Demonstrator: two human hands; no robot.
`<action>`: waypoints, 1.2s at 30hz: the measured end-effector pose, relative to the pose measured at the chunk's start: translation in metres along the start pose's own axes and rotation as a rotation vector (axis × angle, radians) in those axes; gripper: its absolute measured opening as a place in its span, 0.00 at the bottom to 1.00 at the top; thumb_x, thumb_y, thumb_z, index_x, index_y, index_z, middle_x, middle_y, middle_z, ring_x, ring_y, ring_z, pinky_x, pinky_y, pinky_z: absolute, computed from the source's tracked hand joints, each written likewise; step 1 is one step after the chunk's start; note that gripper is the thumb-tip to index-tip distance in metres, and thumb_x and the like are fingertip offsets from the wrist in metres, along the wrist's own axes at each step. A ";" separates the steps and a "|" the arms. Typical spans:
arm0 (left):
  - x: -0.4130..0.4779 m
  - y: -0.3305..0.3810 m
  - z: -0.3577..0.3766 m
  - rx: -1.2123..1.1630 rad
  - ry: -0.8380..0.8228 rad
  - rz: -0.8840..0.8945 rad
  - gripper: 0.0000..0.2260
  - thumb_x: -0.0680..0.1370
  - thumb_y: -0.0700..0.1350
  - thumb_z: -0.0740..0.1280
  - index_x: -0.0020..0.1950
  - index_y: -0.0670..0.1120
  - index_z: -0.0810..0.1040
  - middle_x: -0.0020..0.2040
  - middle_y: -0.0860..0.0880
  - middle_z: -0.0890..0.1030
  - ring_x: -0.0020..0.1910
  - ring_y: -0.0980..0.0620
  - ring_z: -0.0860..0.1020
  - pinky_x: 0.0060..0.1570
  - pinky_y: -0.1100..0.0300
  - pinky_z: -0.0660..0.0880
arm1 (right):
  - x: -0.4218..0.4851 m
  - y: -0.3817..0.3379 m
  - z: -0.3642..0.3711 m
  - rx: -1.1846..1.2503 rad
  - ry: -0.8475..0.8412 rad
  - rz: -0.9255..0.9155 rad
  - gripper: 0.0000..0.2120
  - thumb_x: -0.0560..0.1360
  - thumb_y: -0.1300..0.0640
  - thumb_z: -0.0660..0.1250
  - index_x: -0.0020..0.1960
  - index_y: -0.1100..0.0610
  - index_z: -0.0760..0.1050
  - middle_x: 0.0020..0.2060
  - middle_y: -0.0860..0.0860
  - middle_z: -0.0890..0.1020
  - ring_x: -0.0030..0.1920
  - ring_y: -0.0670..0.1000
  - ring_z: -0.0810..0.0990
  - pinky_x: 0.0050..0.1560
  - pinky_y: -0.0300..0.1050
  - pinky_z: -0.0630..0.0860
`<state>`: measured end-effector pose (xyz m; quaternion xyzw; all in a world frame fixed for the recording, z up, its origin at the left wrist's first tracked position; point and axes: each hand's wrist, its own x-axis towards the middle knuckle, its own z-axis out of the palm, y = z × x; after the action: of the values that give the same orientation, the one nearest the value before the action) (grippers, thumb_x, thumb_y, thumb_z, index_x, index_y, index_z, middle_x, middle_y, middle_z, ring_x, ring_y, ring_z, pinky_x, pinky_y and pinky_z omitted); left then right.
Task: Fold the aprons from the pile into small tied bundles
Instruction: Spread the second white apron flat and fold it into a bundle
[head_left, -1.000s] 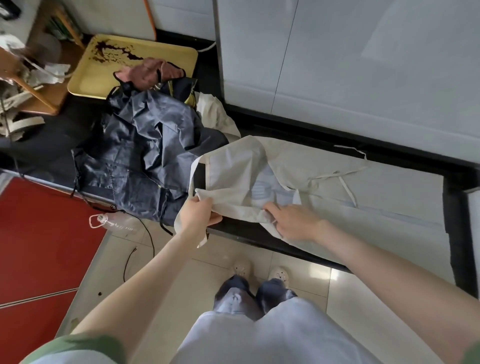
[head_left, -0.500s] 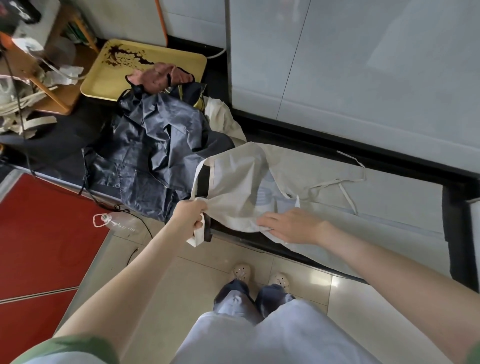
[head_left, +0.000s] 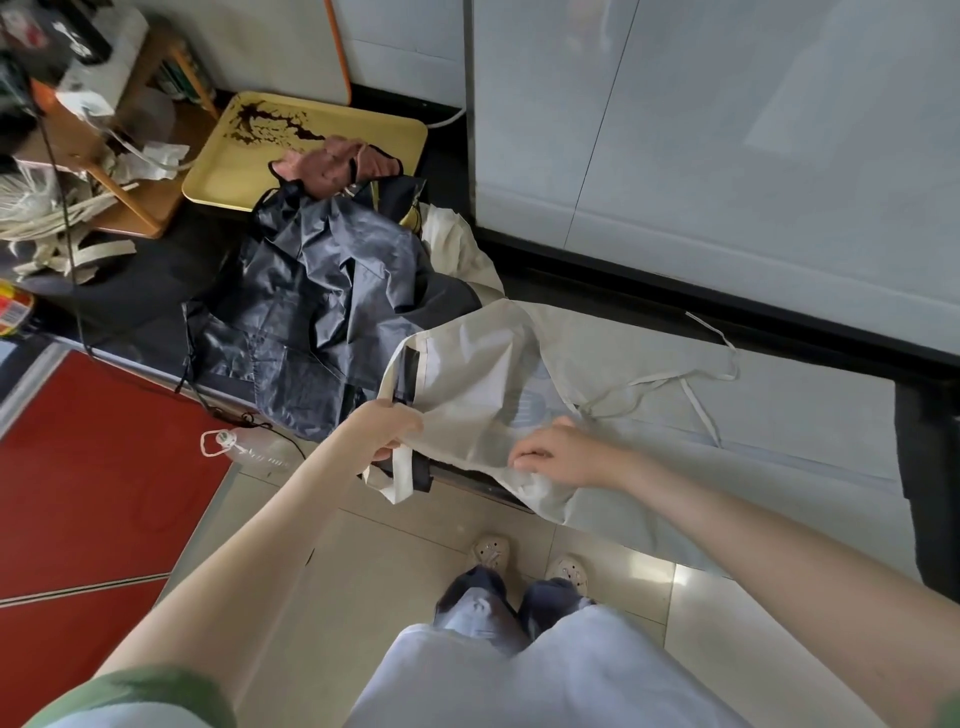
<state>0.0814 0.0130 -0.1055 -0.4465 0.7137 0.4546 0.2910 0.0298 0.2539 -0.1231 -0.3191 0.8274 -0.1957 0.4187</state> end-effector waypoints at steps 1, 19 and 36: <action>0.000 0.003 0.000 0.078 0.045 0.027 0.09 0.75 0.45 0.65 0.54 0.46 0.74 0.44 0.48 0.72 0.43 0.50 0.72 0.44 0.60 0.71 | 0.002 0.000 0.001 0.056 0.061 0.021 0.11 0.82 0.53 0.57 0.56 0.51 0.78 0.34 0.39 0.74 0.52 0.47 0.64 0.65 0.43 0.54; 0.011 0.022 -0.014 0.216 0.512 0.464 0.14 0.76 0.45 0.61 0.33 0.43 0.63 0.29 0.49 0.67 0.31 0.49 0.65 0.30 0.56 0.60 | 0.010 0.089 0.018 -0.283 0.247 0.142 0.46 0.64 0.23 0.26 0.77 0.44 0.37 0.75 0.37 0.39 0.72 0.37 0.32 0.72 0.45 0.33; 0.033 0.044 0.002 0.260 0.326 0.388 0.15 0.78 0.54 0.61 0.44 0.41 0.71 0.39 0.46 0.77 0.47 0.40 0.77 0.38 0.55 0.66 | 0.001 0.097 -0.006 -0.400 0.282 0.099 0.39 0.69 0.28 0.58 0.75 0.46 0.57 0.71 0.42 0.63 0.69 0.48 0.61 0.62 0.44 0.55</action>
<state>0.0273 0.0112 -0.1162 -0.3275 0.8755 0.3286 0.1350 -0.0110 0.3237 -0.1773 -0.3242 0.9146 -0.0501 0.2366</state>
